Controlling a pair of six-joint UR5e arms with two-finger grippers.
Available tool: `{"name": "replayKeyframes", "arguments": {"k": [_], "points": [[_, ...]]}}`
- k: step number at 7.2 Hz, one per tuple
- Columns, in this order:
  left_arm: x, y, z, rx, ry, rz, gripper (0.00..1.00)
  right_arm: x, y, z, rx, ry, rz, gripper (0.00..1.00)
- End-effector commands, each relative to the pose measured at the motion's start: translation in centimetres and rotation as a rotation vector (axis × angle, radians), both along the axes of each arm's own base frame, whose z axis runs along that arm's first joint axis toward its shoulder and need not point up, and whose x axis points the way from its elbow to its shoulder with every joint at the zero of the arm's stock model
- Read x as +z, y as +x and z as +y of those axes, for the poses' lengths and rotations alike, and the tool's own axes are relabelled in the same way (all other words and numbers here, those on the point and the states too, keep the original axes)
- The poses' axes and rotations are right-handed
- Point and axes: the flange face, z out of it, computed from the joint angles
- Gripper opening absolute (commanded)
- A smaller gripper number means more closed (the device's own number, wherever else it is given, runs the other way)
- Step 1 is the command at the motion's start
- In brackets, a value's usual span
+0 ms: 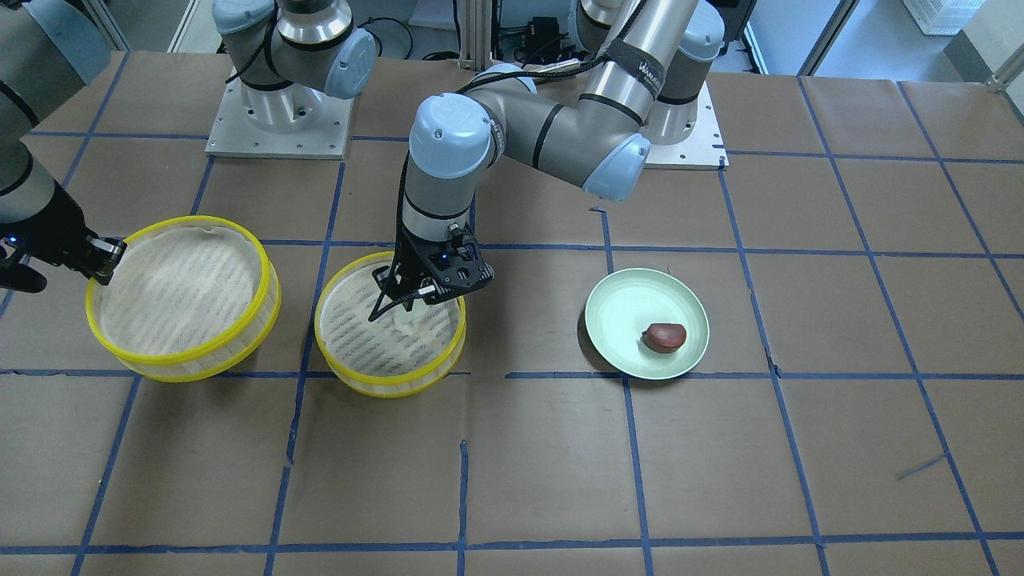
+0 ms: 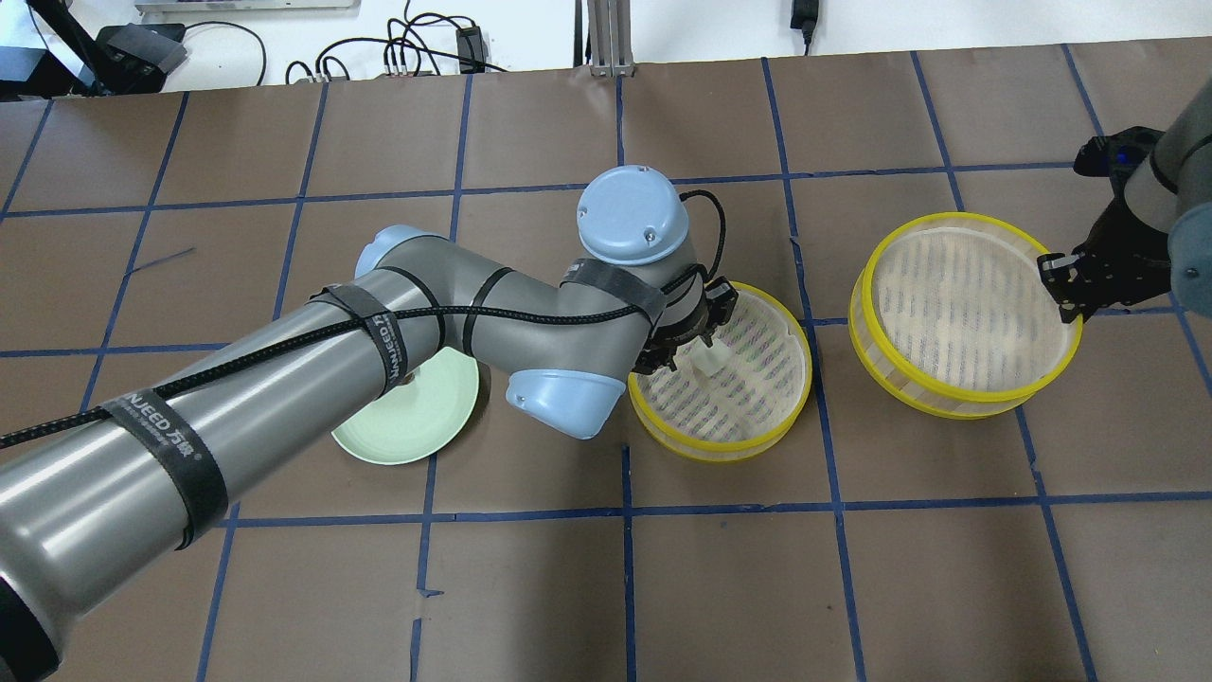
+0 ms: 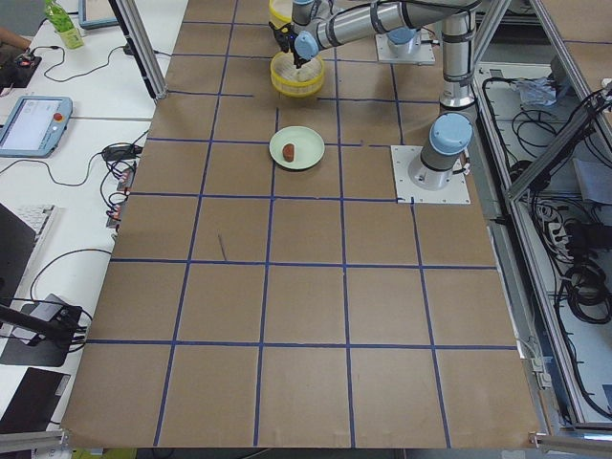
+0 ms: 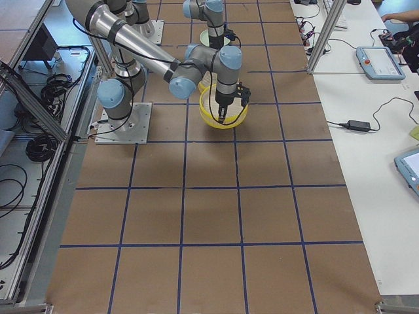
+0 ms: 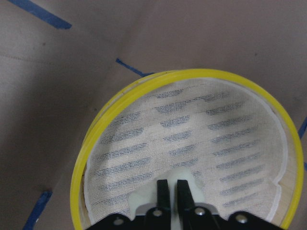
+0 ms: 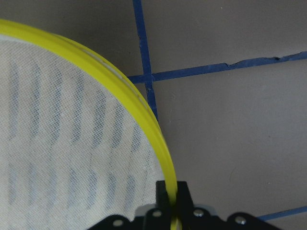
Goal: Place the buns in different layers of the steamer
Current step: 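Lower the white bun into the lower tier and open the left gripper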
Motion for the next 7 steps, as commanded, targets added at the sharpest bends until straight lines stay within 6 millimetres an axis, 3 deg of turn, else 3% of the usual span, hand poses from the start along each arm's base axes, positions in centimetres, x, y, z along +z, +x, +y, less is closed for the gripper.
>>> {"name": "replayKeyframes", "arguments": {"k": [1, 2, 4, 6, 7], "points": [[2.4, 2.5, -0.9, -0.209, -0.081, -0.035, 1.0, -0.1, 0.1, -0.1, 0.0, -0.004, -0.013, 0.03], [3.5, 8.4, -3.8, -0.254, -0.101, -0.093, 1.0, -0.1, 0.1, -0.1, 0.0, -0.005, -0.014, 0.04], [3.9, 19.4, -7.5, -0.35, -0.025, -0.147, 1.0, -0.1, 0.3, -0.2, 0.003, -0.01, -0.026, 0.03], [2.7, 24.3, -7.9, -0.37, 0.024, -0.15, 1.0, -0.2, 0.3, -0.1, 0.003, -0.009, -0.026, 0.03], [0.1, 27.8, -7.1, -0.369, 0.082, -0.141, 1.0, -0.2, 0.3, -0.1, 0.003, -0.009, -0.026, 0.03]]}}
